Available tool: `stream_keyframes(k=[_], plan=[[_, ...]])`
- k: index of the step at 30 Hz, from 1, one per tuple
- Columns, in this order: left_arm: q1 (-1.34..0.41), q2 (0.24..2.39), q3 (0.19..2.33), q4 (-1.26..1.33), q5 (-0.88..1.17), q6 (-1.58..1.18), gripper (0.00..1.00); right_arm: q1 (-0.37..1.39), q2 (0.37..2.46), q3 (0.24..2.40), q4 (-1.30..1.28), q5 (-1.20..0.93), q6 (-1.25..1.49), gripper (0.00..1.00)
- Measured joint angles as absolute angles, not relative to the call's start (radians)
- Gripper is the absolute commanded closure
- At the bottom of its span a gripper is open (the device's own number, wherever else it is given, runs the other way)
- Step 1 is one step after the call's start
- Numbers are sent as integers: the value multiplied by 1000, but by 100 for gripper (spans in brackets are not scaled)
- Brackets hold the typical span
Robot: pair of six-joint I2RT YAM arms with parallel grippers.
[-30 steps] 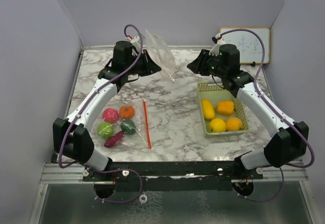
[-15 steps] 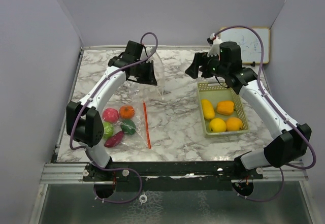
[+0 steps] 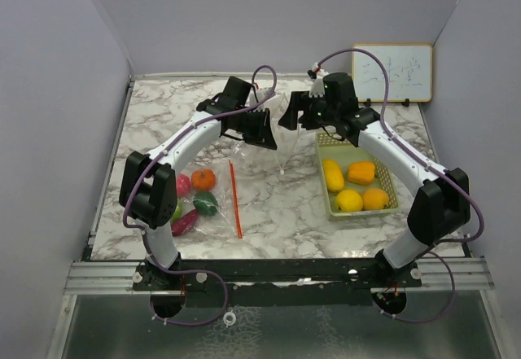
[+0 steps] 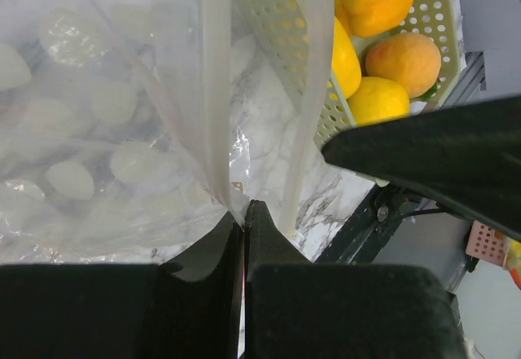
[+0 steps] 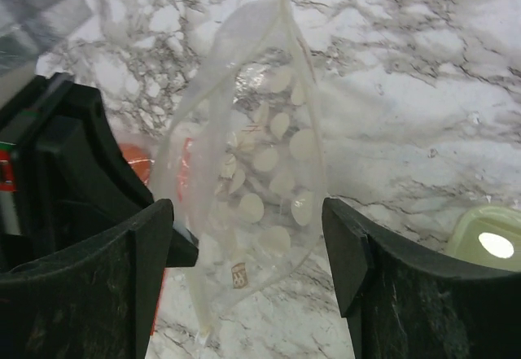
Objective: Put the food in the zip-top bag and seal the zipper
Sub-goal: Open the zipper of the food storage bag at the center of the board.
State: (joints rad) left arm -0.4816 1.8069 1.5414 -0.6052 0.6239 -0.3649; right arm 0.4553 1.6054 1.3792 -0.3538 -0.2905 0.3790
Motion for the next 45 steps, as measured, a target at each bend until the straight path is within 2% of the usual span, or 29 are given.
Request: stream_keyframes(k=[12,20,24,30,38,45], plan=[[-455,1802,1541,-577,647,-376,100,457,1625,1345,-451,-16,337,32],[-279,1711,1541,-702,578,-279,100,459,1628,1288,-543,205,278,34],[-250,1663,1532,-760,544,-232,100,488,1604,1272,-531,189,268,29],[-238,1649,1493,-751,546,-239,100,468,1520,1242,-471,-15,205,4],[-281,1650,1458,-703,550,-282,100,463,1418,1281,-429,-191,225,0],[-339,1666,1460,-658,556,-310,100,457,1301,1276,-538,-99,301,4]])
